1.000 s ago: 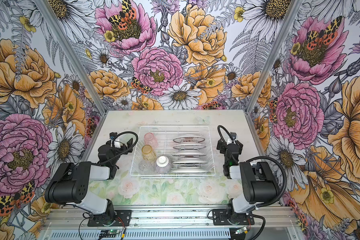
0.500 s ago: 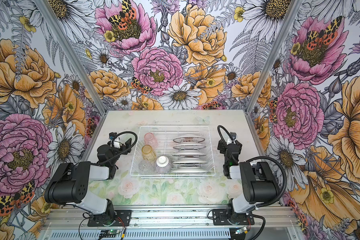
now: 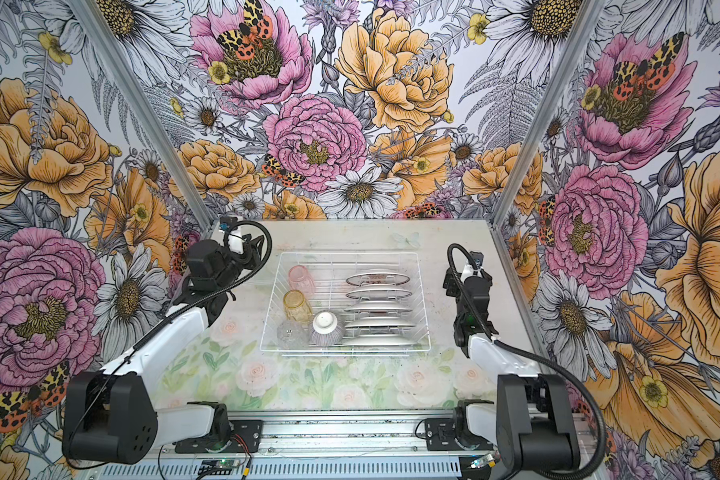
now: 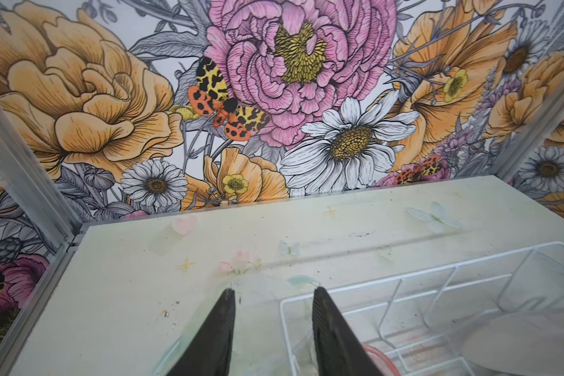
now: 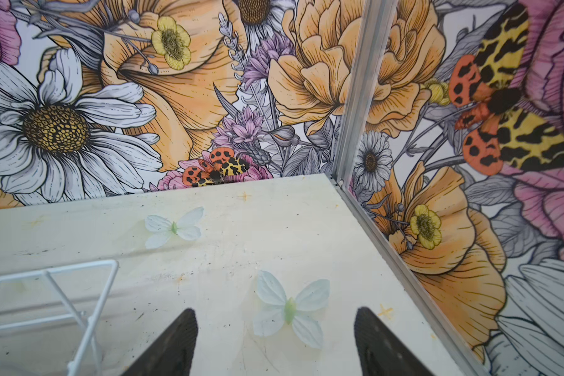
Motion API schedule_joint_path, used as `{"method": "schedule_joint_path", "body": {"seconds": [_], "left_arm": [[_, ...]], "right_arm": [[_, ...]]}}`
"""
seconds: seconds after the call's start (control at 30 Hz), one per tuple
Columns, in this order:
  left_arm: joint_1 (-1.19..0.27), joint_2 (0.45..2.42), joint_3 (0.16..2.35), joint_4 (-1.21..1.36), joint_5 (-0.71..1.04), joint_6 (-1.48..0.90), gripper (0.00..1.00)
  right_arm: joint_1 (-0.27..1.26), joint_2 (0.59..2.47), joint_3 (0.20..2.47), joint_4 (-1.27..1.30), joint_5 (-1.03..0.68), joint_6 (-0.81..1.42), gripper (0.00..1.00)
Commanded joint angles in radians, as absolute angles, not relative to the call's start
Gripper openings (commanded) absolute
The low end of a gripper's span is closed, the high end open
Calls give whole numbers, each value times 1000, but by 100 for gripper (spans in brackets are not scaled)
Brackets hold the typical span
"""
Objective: Unload the mixed dishes from the dish rack
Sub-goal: 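Reach the left gripper onto the printed plate while the right gripper approaches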
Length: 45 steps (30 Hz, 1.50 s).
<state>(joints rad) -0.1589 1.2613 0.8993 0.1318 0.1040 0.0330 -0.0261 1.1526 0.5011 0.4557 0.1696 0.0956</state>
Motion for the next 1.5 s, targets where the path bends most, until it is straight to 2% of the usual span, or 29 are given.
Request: {"method": "schedule_joint_path", "body": {"seconds": [0.0, 0.17, 0.33, 0.43, 0.53, 0.9, 1.47], "left_arm": [[-289, 1260, 1020, -165, 3, 70, 42], [-472, 1372, 1273, -376, -7, 186, 38], [-576, 1465, 1396, -475, 142, 308, 38], [-627, 1517, 1450, -524, 238, 368, 38], [-670, 1579, 1518, -590, 252, 418, 35], [-769, 1768, 1727, -781, 111, 553, 32], [-788, 1954, 1900, -889, 50, 673, 35]], "right_arm": [[-31, 1026, 661, 128, 114, 90, 77], [-23, 1065, 998, -353, -87, 150, 70], [35, 1123, 1187, -575, -194, 181, 67], [61, 1118, 1200, -587, -231, 210, 65], [79, 1122, 1203, -594, -263, 220, 62], [101, 1156, 1235, -603, -260, 216, 62], [101, 1183, 1250, -601, -235, 203, 62]]}}
